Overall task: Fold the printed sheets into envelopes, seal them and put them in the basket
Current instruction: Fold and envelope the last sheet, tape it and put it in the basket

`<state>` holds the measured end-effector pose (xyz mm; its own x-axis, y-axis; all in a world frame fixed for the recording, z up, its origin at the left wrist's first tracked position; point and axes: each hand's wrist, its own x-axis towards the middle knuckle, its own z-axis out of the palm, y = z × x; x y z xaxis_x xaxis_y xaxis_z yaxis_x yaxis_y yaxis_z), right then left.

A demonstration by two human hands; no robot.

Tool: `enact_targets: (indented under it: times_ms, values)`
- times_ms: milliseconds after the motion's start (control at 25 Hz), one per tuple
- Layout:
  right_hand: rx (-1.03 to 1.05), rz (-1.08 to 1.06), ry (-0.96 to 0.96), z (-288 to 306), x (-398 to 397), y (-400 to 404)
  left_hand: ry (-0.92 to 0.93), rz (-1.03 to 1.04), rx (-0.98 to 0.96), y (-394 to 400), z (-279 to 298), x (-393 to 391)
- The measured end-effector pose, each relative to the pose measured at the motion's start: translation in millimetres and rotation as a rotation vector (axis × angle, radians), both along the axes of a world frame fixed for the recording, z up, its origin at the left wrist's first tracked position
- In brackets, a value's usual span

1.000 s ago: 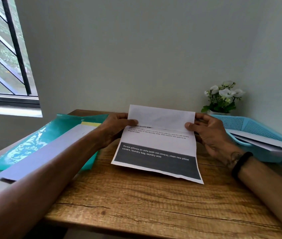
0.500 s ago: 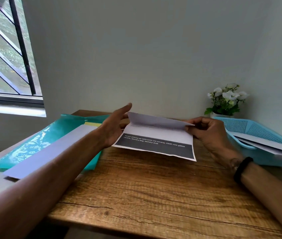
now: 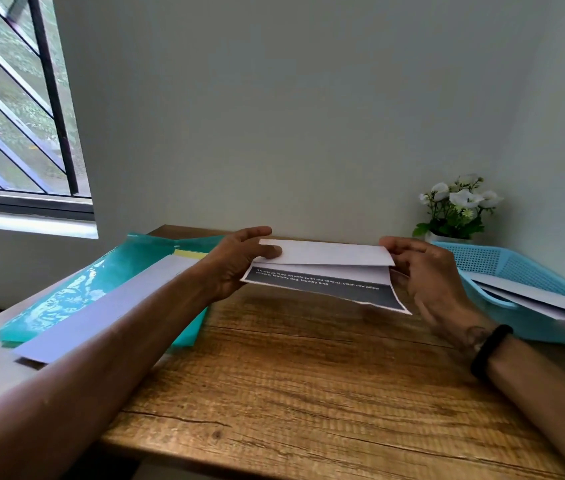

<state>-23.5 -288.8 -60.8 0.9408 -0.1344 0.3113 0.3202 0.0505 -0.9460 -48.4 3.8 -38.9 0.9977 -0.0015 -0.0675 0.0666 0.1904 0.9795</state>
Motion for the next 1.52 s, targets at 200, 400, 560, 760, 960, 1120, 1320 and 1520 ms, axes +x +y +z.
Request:
enact_targets:
  times_ms: [200,400,560,760,960,1120,1320,1520]
  values:
    - [-0.014,0.143,0.104,-2.8,-2.0,0.2,-0.062,0.07,-0.021,2.0,-1.5,3.7]
    - [-0.023,0.123,0.039,-4.0,-4.4,-1.3,-0.031,0.021,0.104,3.3,-6.3,8.9]
    - [-0.105,0.045,-0.008,-1.1,-9.1,-0.6,-0.014,-0.028,0.263,-0.7,-8.5,9.0]
    - [-0.092,0.066,0.047,3.4,-14.3,1.4,0.074,0.024,-0.004,0.7,-0.4,2.5]
    - [-0.043,0.065,0.011,-0.6,-11.1,1.1,0.095,-0.036,-0.153,4.3,-0.7,5.4]
    - [-0.216,0.032,-0.044,0.4,-12.3,2.9,0.056,-0.057,-0.202,7.7,1.7,2.8]
    - [0.031,0.099,0.048,2.6,-7.0,4.6,-0.024,-0.013,-0.044,6.7,1.0,8.3]
    - [0.089,0.263,0.09,-2.0,-10.8,7.8,-0.153,0.029,-0.064,1.2,-1.9,9.1]
